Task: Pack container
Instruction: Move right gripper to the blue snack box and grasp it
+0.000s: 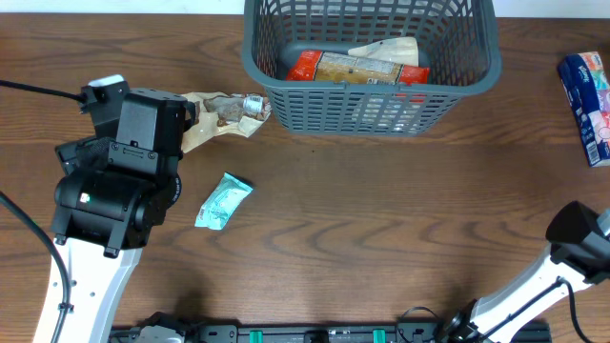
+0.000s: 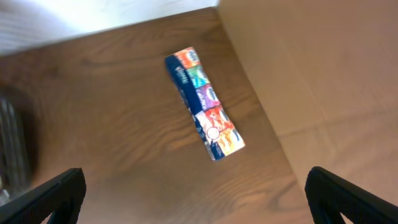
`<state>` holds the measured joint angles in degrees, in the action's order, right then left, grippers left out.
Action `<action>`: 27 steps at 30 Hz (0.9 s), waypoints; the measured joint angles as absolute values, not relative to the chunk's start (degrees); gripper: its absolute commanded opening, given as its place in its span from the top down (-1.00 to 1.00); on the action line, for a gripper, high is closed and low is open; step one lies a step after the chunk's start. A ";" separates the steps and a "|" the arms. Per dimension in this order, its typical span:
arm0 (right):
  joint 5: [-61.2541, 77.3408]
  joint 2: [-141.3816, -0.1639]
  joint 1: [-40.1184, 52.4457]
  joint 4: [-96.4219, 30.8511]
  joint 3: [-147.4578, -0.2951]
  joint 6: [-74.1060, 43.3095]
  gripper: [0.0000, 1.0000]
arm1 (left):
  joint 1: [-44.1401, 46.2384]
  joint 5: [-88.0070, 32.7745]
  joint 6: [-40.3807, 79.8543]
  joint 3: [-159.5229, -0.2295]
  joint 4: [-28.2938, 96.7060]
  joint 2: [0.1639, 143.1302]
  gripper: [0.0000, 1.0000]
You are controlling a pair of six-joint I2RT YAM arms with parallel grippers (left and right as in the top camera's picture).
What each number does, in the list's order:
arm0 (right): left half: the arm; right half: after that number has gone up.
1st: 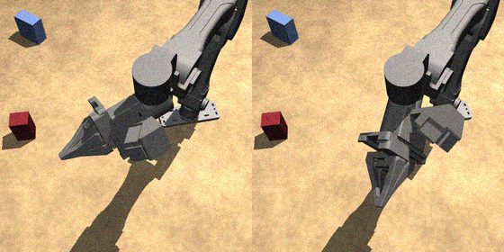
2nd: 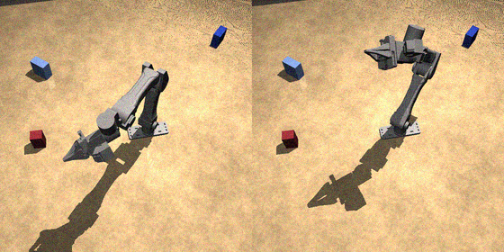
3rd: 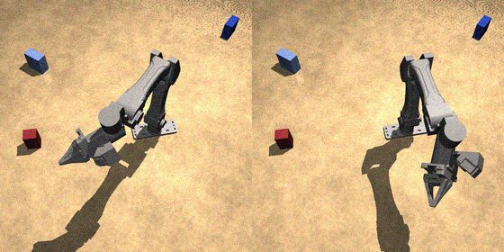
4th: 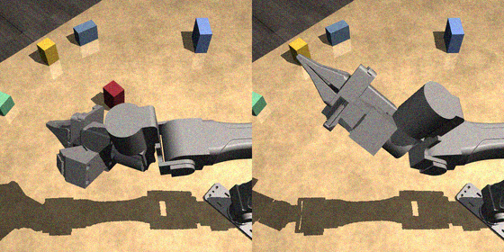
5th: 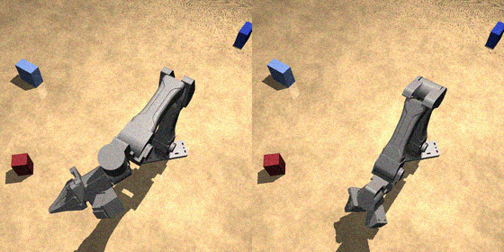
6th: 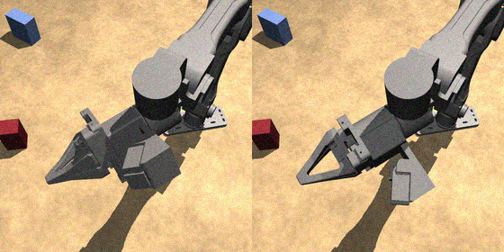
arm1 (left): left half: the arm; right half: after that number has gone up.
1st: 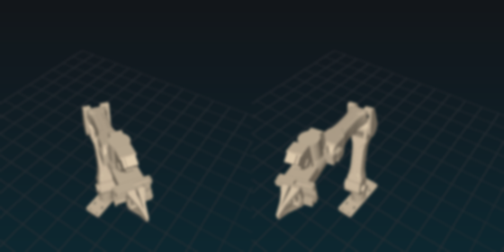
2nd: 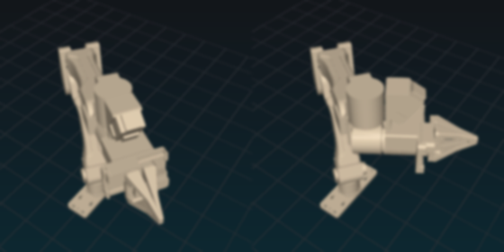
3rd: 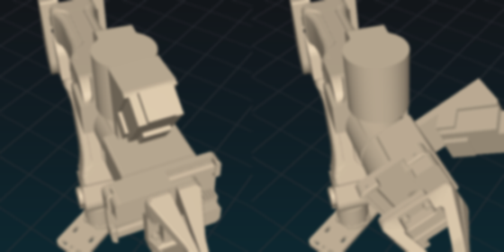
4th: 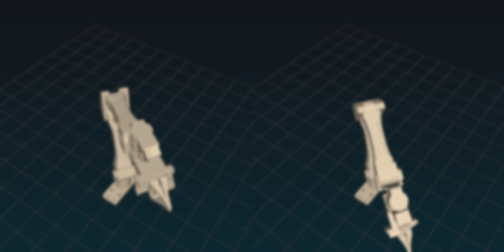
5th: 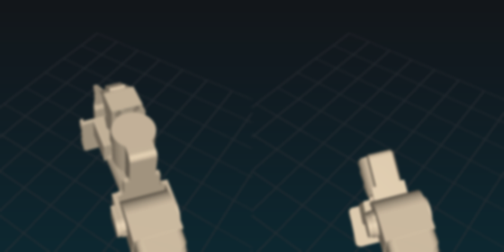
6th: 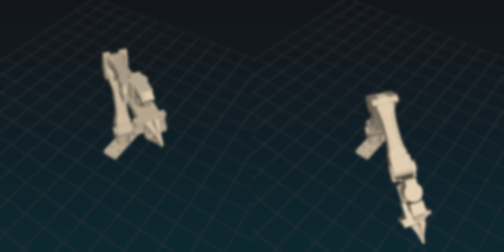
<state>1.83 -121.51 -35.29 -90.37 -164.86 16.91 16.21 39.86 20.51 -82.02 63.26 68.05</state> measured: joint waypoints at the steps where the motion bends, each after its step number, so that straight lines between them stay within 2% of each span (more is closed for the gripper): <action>1: 2.35 -122.28 -35.35 -90.28 -164.90 18.81 -0.98 | 16.21 39.86 20.51 -82.02 63.26 68.05 -0.97; 5: 3.90 -127.37 -35.73 -90.67 -164.94 25.63 -0.98 | 16.21 39.86 20.51 -82.02 63.26 68.05 -0.97; 8: 4.16 -133.29 -36.69 -90.59 -164.92 28.84 -0.88 | 16.21 39.86 20.51 -82.02 63.26 68.05 -0.97; 16: 3.09 -148.29 -40.38 -85.03 -164.55 30.04 -0.98 | 16.21 39.86 20.51 -82.02 63.26 68.03 -0.97; 27: 1.37 -151.59 -44.49 -80.60 -164.29 31.09 -0.98 | 16.21 39.86 20.51 -82.02 63.26 68.05 -0.97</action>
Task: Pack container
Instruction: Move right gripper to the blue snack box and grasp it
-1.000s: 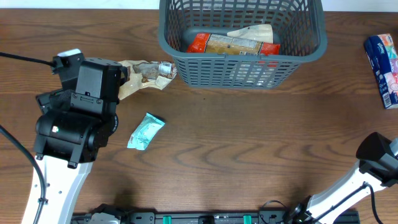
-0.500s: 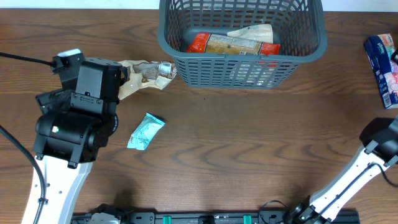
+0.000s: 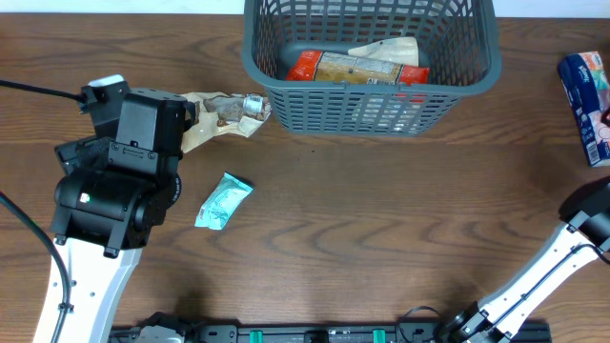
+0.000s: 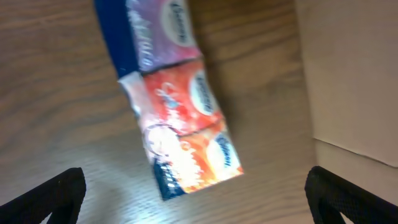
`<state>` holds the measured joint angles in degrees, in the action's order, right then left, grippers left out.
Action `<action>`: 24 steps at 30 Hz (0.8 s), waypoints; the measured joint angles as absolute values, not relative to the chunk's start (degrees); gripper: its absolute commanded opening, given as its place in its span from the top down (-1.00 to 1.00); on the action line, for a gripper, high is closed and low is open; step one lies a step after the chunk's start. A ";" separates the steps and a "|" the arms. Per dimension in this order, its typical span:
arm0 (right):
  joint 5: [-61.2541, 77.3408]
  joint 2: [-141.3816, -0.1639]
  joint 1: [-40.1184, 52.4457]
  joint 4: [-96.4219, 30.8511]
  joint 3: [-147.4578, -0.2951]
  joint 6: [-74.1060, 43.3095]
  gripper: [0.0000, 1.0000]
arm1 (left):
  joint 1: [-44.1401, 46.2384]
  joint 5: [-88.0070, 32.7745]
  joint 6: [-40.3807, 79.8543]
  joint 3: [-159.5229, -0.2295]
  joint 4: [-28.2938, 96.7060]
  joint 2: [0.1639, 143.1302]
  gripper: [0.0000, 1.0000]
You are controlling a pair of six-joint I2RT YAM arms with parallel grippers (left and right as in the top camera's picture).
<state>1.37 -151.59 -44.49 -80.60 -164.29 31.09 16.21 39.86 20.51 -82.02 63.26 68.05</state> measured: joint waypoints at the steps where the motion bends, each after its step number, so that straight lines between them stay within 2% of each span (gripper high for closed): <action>1: 1.43 -151.72 -44.84 -80.44 -164.29 31.18 -0.99 | 16.21 39.86 20.51 -82.02 63.26 68.03 -0.97; 24: 6.46 -157.12 -44.05 -68.16 -154.15 32.38 -0.99 | 16.21 39.86 20.51 -82.02 63.26 68.03 -0.97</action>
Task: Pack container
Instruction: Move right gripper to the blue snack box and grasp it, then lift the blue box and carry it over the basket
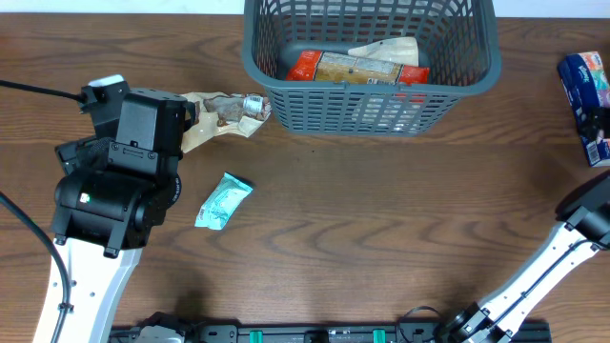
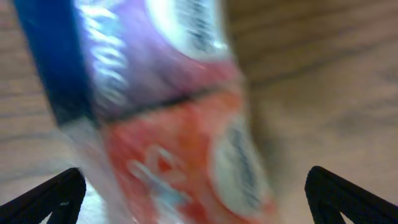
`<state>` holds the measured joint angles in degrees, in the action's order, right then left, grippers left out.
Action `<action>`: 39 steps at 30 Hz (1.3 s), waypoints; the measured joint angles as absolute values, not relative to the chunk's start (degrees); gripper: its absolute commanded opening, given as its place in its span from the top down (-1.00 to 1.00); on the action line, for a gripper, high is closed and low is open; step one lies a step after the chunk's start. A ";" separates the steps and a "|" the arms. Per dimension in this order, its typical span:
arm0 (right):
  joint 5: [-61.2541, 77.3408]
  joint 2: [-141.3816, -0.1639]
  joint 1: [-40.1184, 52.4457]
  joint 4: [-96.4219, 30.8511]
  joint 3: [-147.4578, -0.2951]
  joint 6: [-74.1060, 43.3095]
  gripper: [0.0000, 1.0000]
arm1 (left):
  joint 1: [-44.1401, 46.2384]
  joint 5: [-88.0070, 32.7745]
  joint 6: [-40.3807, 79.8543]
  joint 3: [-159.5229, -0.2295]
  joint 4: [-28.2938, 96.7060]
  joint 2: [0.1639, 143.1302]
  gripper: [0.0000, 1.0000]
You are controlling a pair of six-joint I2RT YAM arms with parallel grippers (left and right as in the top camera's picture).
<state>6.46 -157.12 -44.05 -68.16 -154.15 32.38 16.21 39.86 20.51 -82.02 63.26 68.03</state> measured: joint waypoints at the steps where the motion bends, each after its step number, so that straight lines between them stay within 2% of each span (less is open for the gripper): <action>1: 6.85 -157.12 -43.75 -67.79 -153.71 32.36 -0.98 | 16.21 39.86 20.51 -82.02 63.26 68.05 -0.97; 5: 8.05 -157.12 -42.57 -65.60 -151.35 31.66 -0.92 | 16.21 39.86 20.51 -82.02 63.26 68.05 -0.97; 11: 9.32 -157.12 -42.30 -63.96 -148.05 30.17 -0.95 | 16.21 39.86 20.51 -82.02 63.26 68.05 -0.97; 12: 9.45 -157.12 -42.35 -63.99 -147.92 30.04 -0.89 | 16.21 39.86 20.51 -82.02 63.26 68.05 -0.97; 14: 9.85 -157.10 -42.46 -63.88 -147.61 29.32 0.06 | 16.21 39.88 20.49 -82.02 63.26 68.05 -0.97; 17: 9.87 -156.94 -42.50 -63.72 -147.30 27.18 0.92 | 16.21 39.86 20.51 -82.02 63.26 68.03 -0.97; 18: 9.85 -156.86 -42.50 -63.72 -147.26 26.46 0.97 | 16.21 39.86 20.51 -82.02 63.26 68.05 -0.97; 26: 11.16 -155.89 -42.52 -65.12 -147.24 17.34 0.98 | 16.21 39.86 20.51 -82.02 63.26 68.05 -0.97; 32: 19.49 -155.52 -41.78 -71.16 -147.72 13.41 0.98 | 16.21 39.86 20.51 -82.02 63.26 68.05 -0.97; 39: 23.66 -150.08 -35.38 -73.30 -150.58 11.46 0.98 | 16.21 39.86 20.51 -82.02 63.26 68.05 -0.97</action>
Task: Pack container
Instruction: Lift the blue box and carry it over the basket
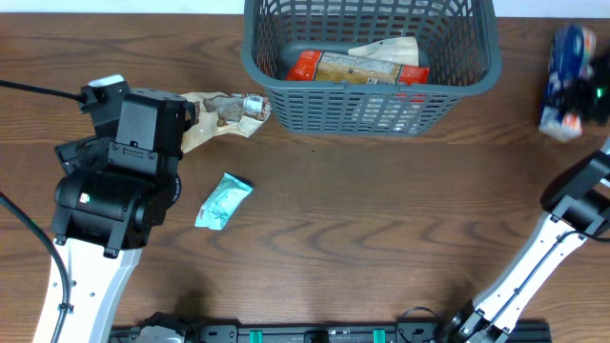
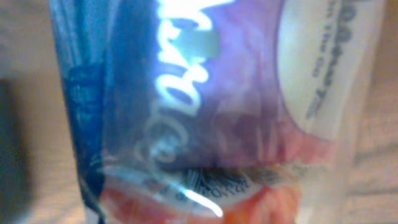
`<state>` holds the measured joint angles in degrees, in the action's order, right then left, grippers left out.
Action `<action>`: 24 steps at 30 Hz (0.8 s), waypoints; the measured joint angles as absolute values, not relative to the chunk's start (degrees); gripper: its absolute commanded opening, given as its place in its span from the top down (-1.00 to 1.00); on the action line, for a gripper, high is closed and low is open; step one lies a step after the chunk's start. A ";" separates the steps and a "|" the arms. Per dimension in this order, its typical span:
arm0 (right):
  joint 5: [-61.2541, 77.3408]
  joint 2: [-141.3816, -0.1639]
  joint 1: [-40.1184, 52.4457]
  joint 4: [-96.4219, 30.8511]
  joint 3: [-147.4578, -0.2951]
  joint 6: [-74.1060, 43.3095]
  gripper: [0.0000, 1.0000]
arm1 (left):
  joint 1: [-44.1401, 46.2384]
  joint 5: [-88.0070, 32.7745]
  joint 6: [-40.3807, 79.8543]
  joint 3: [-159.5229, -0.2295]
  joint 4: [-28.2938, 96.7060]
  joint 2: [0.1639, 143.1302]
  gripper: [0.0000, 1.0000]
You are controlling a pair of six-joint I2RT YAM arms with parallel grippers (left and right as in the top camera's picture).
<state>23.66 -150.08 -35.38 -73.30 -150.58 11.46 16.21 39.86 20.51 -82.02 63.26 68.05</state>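
A blue tissue pack point(image 1: 564, 57) with purple and orange panels hangs at the far right of the table, tilted and blurred. My right gripper point(image 1: 583, 95) is shut on it. In the right wrist view the pack point(image 2: 205, 112) fills the whole frame and hides the fingers. The grey mesh basket point(image 1: 372, 107) stands at the back centre with a red and brown packet point(image 1: 357, 67) inside. My left gripper point(image 1: 193, 116) rests against a crumpled brown packet point(image 1: 227, 108) left of the basket; the arm's body hides its fingers.
A small teal sachet point(image 1: 223, 201) lies on the wooden table point(image 1: 381, 238) in front of the left arm. The right arm's white link point(image 1: 534, 267) slants up from the front edge. The table's right edge is close to the pack.
The tissue pack lay flat by the right edge with the gripper closing in on it. Now it sits higher and further back in the overhead view, tilted, in my right gripper. The left arm is unchanged.
My right gripper was open well above the tissue pack, with the arm at the front right. It then stood closer over the pack, then right upon it. Now the pack is held off its old spot. The left arm stayed by the brown packet throughout.
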 measured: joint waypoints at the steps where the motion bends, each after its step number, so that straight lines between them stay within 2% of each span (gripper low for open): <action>1: 23.07 -147.81 -34.15 -72.77 -151.30 11.38 0.98 | 16.21 39.88 20.51 -82.02 63.26 68.05 -0.97; 6: 22.37 -130.72 -28.67 -68.66 -154.58 10.87 0.98 | 16.21 39.86 20.49 -82.02 63.26 68.05 -0.97; 13: 30.24 -107.53 -21.71 -64.71 -158.85 10.55 0.98 | 16.21 39.86 20.51 -82.02 63.26 68.05 -0.97; 18: 33.71 -103.02 -12.03 -65.82 -159.39 10.55 0.97 | 16.21 39.86 20.51 -82.02 63.26 68.05 -0.97; 24: 32.29 -108.22 -2.87 -72.29 -157.10 11.49 0.98 | 16.21 39.86 20.49 -82.02 63.26 68.05 -0.97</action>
